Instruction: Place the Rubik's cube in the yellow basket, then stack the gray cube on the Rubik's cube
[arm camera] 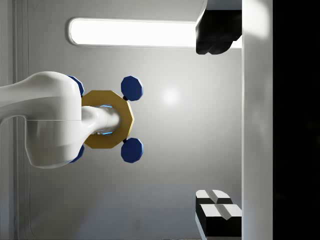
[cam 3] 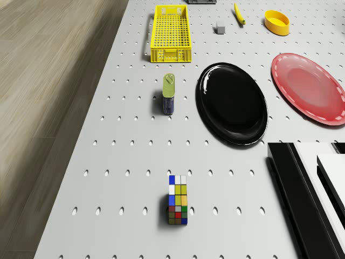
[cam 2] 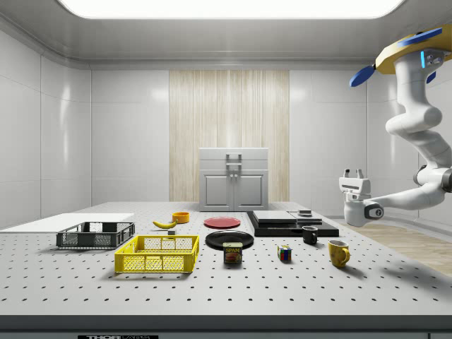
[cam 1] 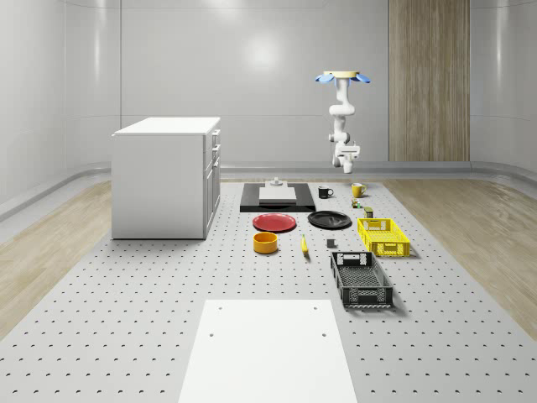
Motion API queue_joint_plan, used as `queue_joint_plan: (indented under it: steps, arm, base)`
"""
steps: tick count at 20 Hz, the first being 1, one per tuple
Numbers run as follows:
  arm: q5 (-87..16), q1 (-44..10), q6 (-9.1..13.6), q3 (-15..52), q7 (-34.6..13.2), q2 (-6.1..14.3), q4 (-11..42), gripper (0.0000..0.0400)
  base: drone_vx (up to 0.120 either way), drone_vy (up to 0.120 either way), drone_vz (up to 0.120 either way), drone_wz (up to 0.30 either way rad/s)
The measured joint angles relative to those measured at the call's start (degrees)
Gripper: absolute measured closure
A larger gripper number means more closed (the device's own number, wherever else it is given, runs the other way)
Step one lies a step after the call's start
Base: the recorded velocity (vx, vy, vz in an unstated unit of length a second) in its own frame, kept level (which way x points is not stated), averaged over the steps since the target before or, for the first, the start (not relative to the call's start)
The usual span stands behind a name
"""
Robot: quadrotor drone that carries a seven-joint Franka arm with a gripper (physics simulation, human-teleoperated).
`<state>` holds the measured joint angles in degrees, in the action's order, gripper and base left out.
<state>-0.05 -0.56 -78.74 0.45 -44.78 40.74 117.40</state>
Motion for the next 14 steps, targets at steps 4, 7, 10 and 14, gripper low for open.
queue_joint_plan:
  steps: [4,7,10,14]
  arm:
    - [-0.23,-0.06,-0.17,0.18,-0.03,0.12,0.12,0.0000]
    - [-0.55,-0.14,-0.30,0.41,-0.06,0.21,0.21,0.0000]
    - [-1.08,-0.26,-0.44,0.79,-0.13,0.30,0.31,0.0000]
    - [-2.37,-0.54,-0.62,1.71,-0.30,0.44,0.46,0.0000]
  base:
    - [0.120,0.120,0.000,0.000]
    - [0.120,0.120,0.000,0.000]
    - [0.120,0.093,0.000,0.000]
    - [0.120,0.000,0.000,0.000]
